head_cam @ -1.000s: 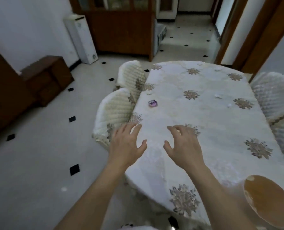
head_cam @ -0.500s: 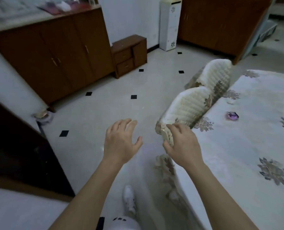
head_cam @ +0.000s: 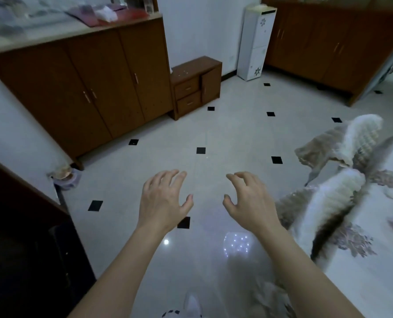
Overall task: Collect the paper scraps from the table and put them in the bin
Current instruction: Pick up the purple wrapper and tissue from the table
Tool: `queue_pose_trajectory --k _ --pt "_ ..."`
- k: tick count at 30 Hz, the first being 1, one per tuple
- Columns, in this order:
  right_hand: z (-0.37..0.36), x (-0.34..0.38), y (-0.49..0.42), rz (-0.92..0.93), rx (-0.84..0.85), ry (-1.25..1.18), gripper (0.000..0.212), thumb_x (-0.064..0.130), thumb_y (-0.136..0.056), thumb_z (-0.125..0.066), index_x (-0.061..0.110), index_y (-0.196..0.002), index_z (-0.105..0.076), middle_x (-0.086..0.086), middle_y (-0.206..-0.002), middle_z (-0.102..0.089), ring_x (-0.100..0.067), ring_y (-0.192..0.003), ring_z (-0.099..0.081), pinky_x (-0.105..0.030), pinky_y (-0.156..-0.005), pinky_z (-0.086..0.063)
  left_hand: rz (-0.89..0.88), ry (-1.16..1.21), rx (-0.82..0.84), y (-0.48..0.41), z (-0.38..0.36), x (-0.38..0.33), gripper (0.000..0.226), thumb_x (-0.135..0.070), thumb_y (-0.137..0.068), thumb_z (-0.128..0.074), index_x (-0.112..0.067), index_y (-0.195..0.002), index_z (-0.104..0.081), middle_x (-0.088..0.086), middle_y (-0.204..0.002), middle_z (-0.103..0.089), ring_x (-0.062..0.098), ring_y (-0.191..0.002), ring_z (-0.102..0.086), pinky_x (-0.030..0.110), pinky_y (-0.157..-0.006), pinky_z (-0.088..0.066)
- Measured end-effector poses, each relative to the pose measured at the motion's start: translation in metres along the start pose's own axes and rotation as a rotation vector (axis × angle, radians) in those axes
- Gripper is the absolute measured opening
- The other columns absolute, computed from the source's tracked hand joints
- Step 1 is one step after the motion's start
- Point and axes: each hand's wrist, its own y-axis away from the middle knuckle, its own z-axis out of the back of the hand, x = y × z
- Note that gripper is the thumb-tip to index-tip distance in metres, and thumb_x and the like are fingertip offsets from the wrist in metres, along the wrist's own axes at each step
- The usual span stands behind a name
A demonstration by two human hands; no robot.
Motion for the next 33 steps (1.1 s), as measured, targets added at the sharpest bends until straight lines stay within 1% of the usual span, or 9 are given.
queue_pose_trajectory --k 3,9,13,17,25,30,33 --pt "-0.015 0.008 -0.041 -0.016 0.001 0.007 0.046 0.03 -0.077 -0.066 0.011 -0.119 -0.065 -0.009 -0.114 -0.066 -0.03 -0.108 -0.06 -0.04 -0.087 -0.05 -0.009 0.001 0.004 -0.043 -0.005 0.026 0.059 -0.052 -0.083 -0.048 -0.021 -0.133 -0.057 0.0 -0.13 -0.062 0.022 -0.12 -0.055 0.043 -0.098 -0.045" --pt "-0.04 0.002 -0.102 -0.058 -0.012 0.024 0.046 0.032 -0.075 -0.062 0.012 -0.117 -0.066 -0.008 -0.111 -0.067 -0.029 -0.104 -0.061 -0.039 -0.085 -0.051 -0.042 0.03 0.02 -0.115 -0.024 0.045 0.059 -0.053 -0.084 -0.049 -0.022 -0.133 -0.058 0.0 -0.129 -0.063 0.022 -0.119 -0.055 0.042 -0.096 -0.046" --pt "-0.055 -0.013 -0.139 -0.074 -0.016 0.023 0.045 0.031 -0.075 -0.062 0.011 -0.116 -0.065 -0.009 -0.109 -0.066 -0.03 -0.103 -0.061 -0.04 -0.086 -0.051 -0.066 0.045 0.026 -0.161 -0.044 0.048 0.056 -0.052 -0.084 -0.052 -0.024 -0.132 -0.058 -0.002 -0.129 -0.063 0.02 -0.119 -0.055 0.041 -0.096 -0.045" --pt "-0.069 -0.044 -0.185 -0.13 -0.008 0.02 0.046 0.032 -0.076 -0.061 0.012 -0.117 -0.065 -0.009 -0.11 -0.065 -0.031 -0.103 -0.061 -0.04 -0.084 -0.051 -0.122 0.058 0.02 -0.217 -0.063 0.042 0.054 -0.051 -0.084 -0.053 -0.023 -0.13 -0.058 -0.002 -0.128 -0.063 0.02 -0.118 -0.055 0.041 -0.095 -0.045" --pt "-0.095 -0.131 -0.302 -0.238 -0.011 -0.003 0.048 0.035 -0.077 -0.057 0.013 -0.119 -0.065 -0.009 -0.112 -0.065 -0.03 -0.109 -0.059 -0.041 -0.086 -0.051 -0.192 0.059 0.022 -0.364 -0.109 0.004 0.054 -0.052 -0.083 -0.049 -0.024 -0.128 -0.059 -0.004 -0.125 -0.063 0.02 -0.117 -0.055 0.039 -0.093 -0.045" --pt "-0.083 -0.202 -0.363 -0.316 -0.071 -0.002 0.046 0.032 -0.078 -0.062 0.013 -0.12 -0.064 -0.008 -0.113 -0.064 -0.029 -0.109 -0.058 -0.041 -0.085 -0.052 -0.271 0.091 0.039 -0.458 -0.134 -0.048 0.054 -0.051 -0.083 -0.054 -0.024 -0.13 -0.058 -0.005 -0.127 -0.062 0.019 -0.118 -0.054 0.038 -0.091 -0.045" --pt "-0.068 -0.245 -0.38 -0.388 -0.11 0.031 0.047 0.034 -0.077 -0.06 0.014 -0.119 -0.065 -0.008 -0.111 -0.064 -0.029 -0.106 -0.06 -0.04 -0.084 -0.051 -0.358 0.124 0.04 -0.501 -0.148 -0.088 0.054 -0.051 -0.084 -0.052 -0.024 -0.131 -0.058 -0.005 -0.128 -0.062 0.019 -0.118 -0.054 0.037 -0.091 -0.045"
